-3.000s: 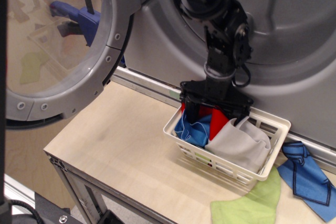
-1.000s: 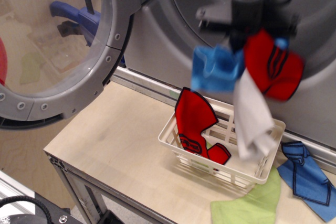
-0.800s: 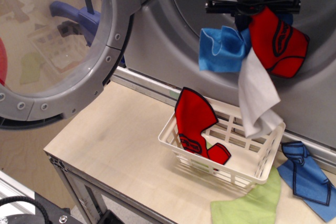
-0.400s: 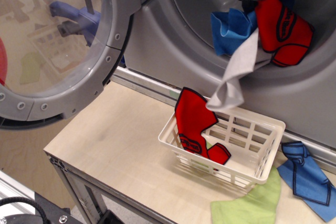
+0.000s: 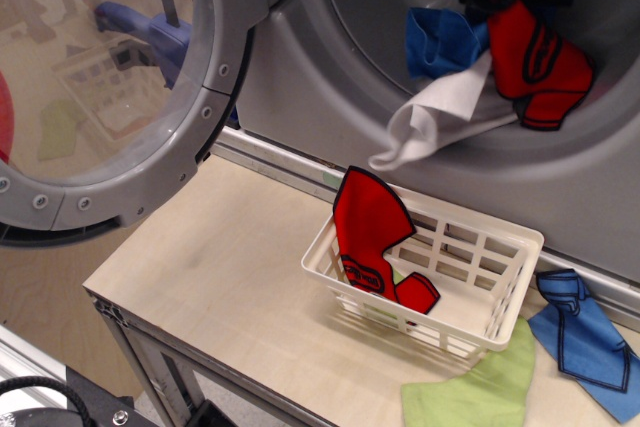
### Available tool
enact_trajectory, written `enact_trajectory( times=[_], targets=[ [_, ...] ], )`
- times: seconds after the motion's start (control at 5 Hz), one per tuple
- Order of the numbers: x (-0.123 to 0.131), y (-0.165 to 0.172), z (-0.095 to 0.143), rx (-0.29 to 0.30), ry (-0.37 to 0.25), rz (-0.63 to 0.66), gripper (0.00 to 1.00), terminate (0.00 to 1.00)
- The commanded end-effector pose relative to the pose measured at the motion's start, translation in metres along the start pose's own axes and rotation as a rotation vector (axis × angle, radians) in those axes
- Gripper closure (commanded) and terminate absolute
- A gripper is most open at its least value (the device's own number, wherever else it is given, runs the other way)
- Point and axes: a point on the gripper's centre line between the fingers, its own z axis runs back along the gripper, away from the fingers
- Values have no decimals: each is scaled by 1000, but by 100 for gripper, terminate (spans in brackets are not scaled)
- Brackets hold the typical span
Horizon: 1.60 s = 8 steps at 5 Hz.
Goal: Put clothes in laundry machine
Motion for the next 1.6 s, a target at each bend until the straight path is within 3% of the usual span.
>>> enact_trajectory(
  times=[0.0,0.2,0.6,1.0,1.2,1.4],
  targets=[
    [24,4,6,-3,-26,51,0,0],
    [15,6,13,-14,-2,38,0,0],
    [-21,15,44,-96,209,26,0,0],
    [-61,33,80,-150,370,-18,0,0],
    [-77,41,92,-105,496,-61,0,0],
    [-77,41,92,-105,496,-61,0,0]
  ],
)
